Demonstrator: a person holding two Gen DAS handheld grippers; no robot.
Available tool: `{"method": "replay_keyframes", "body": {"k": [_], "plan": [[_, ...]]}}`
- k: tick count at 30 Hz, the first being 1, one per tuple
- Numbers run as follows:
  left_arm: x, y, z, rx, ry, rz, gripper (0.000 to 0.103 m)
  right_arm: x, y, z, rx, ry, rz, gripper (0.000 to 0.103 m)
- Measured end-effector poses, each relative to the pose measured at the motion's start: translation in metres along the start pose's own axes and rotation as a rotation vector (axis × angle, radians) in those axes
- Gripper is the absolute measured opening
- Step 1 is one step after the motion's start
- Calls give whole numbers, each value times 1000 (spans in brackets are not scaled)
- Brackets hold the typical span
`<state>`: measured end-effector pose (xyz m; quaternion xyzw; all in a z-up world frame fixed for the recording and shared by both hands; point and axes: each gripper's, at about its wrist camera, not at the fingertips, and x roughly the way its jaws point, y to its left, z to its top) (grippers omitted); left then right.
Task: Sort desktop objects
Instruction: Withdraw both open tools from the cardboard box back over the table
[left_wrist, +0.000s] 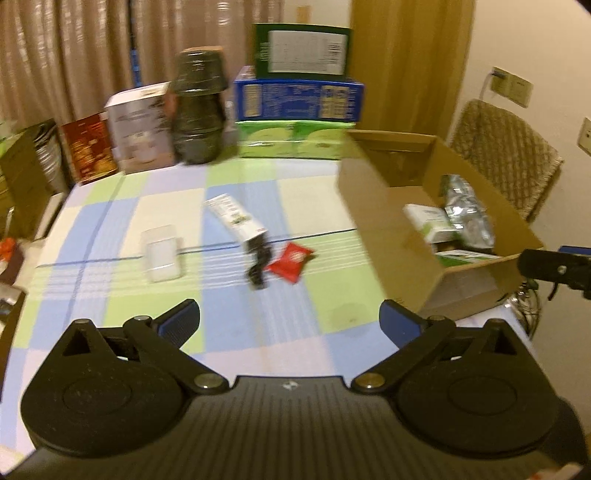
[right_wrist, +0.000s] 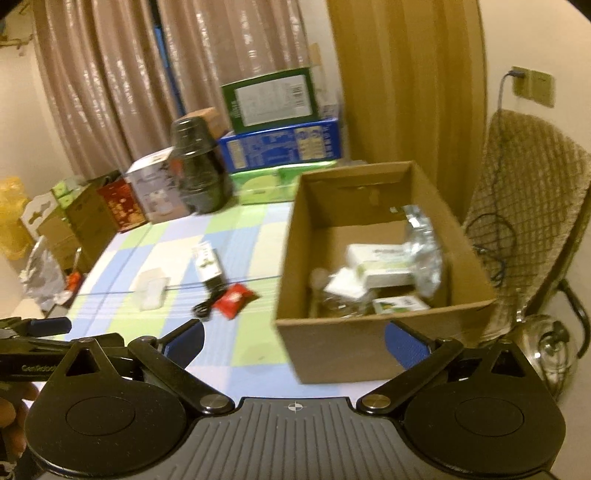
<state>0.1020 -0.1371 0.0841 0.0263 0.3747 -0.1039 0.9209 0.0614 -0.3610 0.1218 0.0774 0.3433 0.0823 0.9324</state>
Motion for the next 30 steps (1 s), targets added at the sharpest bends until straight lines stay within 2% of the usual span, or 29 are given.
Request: {"method": "replay_keyframes", "body": {"k": [8, 16, 24, 30], "plan": [[-14, 52, -18, -65, -2, 83, 102, 9, 43, -9, -49, 19, 63, 101], [-18, 85, -26, -105, -4, 122, 102, 24, 76, -14, -88, 18, 119, 101], [-11, 105, -23, -109, -12, 128, 102, 51, 101, -19, -117, 27, 149, 101], [7, 114, -19, -96, -5, 109, 102, 86, 115, -24, -145, 58, 154, 101]]}}
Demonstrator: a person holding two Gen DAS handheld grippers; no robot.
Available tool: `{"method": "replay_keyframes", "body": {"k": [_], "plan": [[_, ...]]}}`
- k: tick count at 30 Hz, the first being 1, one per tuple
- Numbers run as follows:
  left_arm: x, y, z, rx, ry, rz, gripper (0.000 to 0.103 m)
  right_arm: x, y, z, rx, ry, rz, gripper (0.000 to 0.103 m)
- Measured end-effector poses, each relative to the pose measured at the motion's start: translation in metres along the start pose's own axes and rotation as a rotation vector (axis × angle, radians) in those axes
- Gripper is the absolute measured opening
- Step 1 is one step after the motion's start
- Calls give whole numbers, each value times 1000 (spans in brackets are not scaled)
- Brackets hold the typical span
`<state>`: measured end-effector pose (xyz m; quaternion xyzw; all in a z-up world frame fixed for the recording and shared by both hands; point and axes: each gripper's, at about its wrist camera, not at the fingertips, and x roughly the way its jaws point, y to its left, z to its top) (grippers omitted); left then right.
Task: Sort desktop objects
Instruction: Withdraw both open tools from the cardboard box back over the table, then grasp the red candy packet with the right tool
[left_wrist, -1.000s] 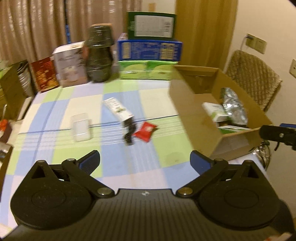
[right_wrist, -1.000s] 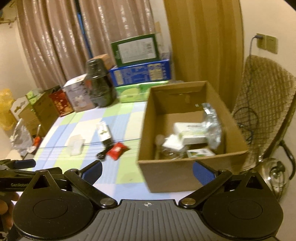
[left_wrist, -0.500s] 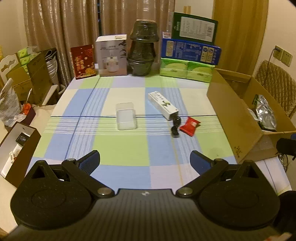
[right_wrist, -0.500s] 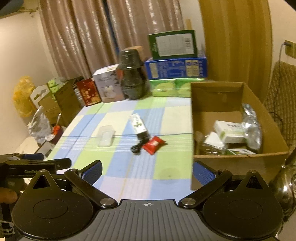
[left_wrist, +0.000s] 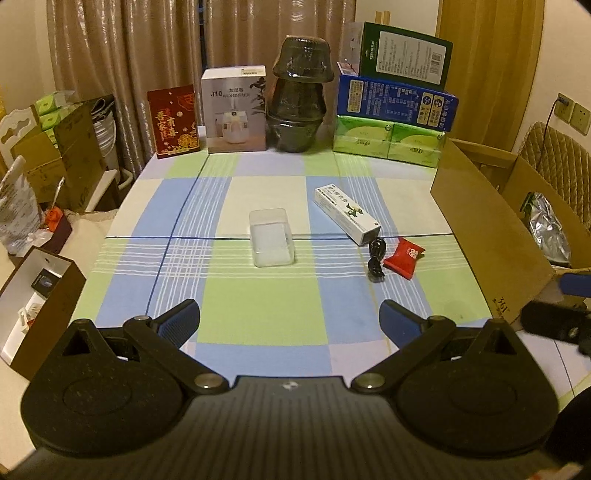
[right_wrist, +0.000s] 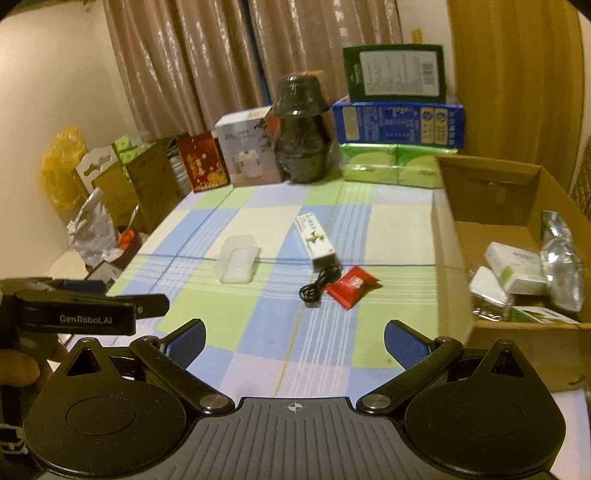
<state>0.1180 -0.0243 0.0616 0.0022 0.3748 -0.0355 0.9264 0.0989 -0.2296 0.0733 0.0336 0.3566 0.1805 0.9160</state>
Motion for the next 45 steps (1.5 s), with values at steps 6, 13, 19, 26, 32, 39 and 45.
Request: {"method": "replay_keyframes", "body": {"k": [6, 13, 19, 26, 32, 39, 45], "plan": [[34, 4, 5, 15, 35, -20, 102, 42, -3, 1, 1, 46, -15, 101], [76, 8, 10, 24, 58, -38, 101, 89, -14, 3, 4, 90, -52, 83], [106, 8, 13, 30, 46, -59, 100, 125, -31, 5, -3, 120, -88, 69], [135, 12, 18, 9, 46, -72, 97, 157, -51, 12, 27, 123, -107, 66], [151, 18, 29, -16, 24, -67, 97, 178, -58, 19, 51, 110, -114, 58], [167, 27, 31, -24, 42, -46, 97, 197, -70, 24, 100, 100, -143, 55], [179, 33, 35, -34, 44, -31, 97, 209, -75, 24, 112, 112, -152, 50]]}}
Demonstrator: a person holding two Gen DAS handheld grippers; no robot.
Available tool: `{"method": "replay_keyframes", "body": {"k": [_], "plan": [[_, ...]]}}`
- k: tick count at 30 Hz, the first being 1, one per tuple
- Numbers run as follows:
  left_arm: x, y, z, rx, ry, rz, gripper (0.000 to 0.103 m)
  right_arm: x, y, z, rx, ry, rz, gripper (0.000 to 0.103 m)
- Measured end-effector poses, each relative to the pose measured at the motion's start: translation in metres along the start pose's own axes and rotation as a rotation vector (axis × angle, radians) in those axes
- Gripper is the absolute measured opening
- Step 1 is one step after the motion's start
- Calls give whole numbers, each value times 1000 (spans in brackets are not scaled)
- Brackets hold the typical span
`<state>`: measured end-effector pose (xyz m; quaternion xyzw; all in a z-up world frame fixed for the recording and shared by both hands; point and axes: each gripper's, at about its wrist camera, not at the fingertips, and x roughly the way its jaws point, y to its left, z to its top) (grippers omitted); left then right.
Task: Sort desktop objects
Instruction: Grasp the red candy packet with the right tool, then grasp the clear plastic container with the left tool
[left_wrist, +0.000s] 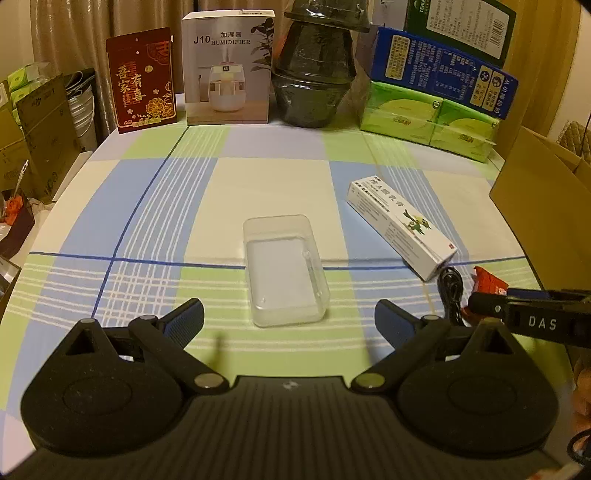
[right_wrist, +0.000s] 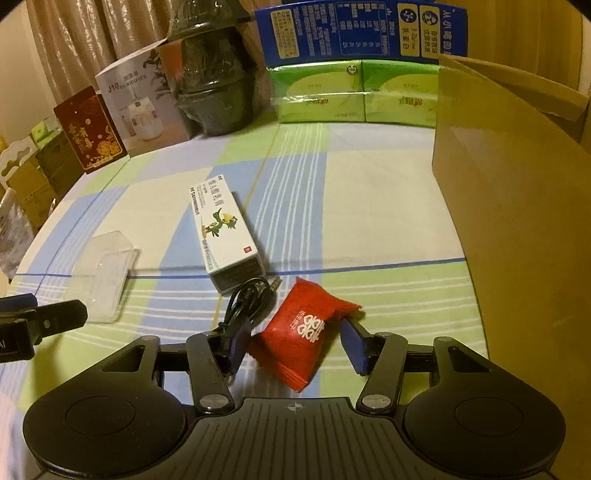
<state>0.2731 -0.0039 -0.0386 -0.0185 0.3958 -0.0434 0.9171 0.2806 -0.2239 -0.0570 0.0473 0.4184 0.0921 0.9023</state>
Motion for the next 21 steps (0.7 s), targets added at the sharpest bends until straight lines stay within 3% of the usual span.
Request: {"method": "replay_keyframes", "body": {"k": [6, 12, 17, 21], "plan": [[8, 1, 2, -1, 5, 4, 97, 5, 4, 1, -35, -9, -7, 33], [14, 6, 3, -12, -2, 12, 97, 4, 6, 1, -48, -6, -15, 25], [22, 8, 5, -19, -8, 7, 97, 3, 8, 0, -50, -4, -8, 24], [31, 9, 5, -25, 5, 18, 91, 2, 7, 0, -39, -4, -8, 24]]}}
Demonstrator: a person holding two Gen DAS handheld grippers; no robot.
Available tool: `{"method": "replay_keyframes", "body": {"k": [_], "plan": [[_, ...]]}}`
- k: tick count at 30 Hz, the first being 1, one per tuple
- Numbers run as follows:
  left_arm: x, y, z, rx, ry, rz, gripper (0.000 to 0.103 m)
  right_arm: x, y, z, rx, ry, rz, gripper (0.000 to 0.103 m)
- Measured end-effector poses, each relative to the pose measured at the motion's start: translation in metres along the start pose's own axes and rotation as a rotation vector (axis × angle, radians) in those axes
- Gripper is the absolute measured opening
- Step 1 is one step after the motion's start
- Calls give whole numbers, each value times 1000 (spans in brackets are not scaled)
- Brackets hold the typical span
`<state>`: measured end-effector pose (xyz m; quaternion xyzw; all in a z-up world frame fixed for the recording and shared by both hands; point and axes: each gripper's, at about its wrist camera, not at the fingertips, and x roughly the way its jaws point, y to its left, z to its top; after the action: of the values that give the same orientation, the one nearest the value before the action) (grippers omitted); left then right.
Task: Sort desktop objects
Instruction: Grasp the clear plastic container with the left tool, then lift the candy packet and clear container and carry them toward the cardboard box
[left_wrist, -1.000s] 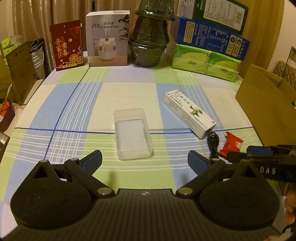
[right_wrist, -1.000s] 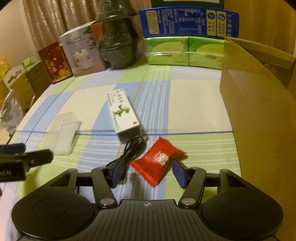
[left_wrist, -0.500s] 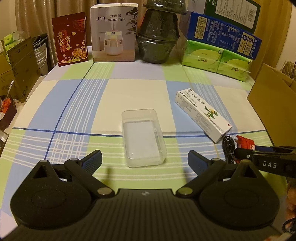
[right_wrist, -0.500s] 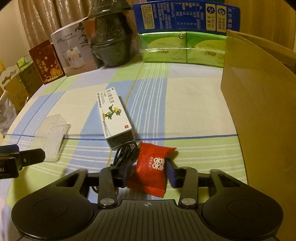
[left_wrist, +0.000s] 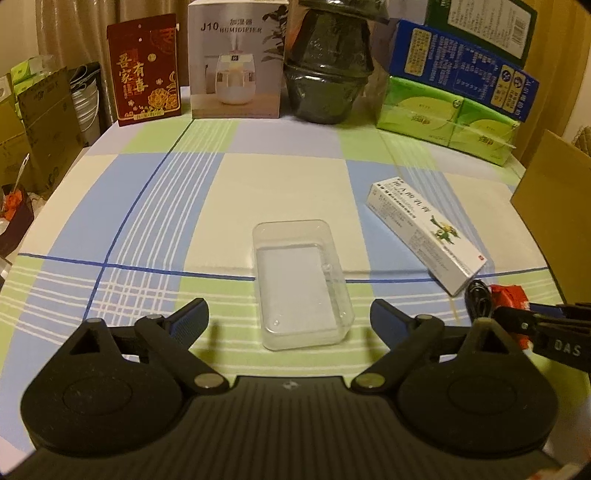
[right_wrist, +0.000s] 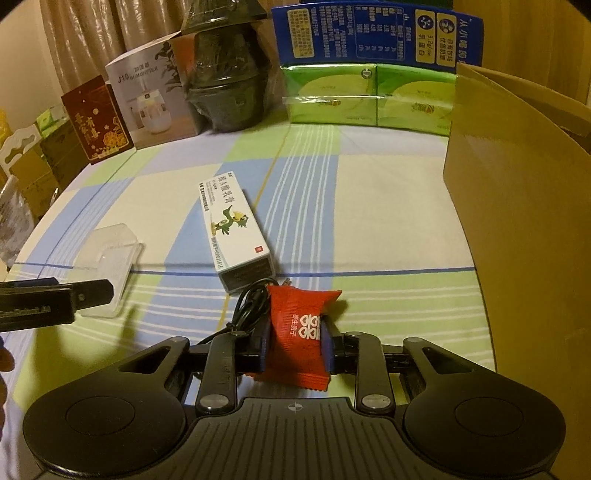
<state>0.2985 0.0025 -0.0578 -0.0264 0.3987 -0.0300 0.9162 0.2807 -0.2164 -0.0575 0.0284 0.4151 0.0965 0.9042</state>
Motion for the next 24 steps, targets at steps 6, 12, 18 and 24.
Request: {"method": "replay_keyframes", "body": {"k": [6, 12, 18, 24], "plan": [[10, 1, 1, 1, -2, 7, 74, -2, -2, -1, 12, 3, -2, 24], [11, 0, 1, 15, -3, 3, 52, -4, -1, -3, 25, 7, 3, 24], [6, 2, 0, 17, 6, 9, 51, -12, 0, -5, 24, 3, 9, 24], [-4, -3, -5, 30, 22, 12, 51, -25, -1, -8, 16, -13, -3, 24]]}}
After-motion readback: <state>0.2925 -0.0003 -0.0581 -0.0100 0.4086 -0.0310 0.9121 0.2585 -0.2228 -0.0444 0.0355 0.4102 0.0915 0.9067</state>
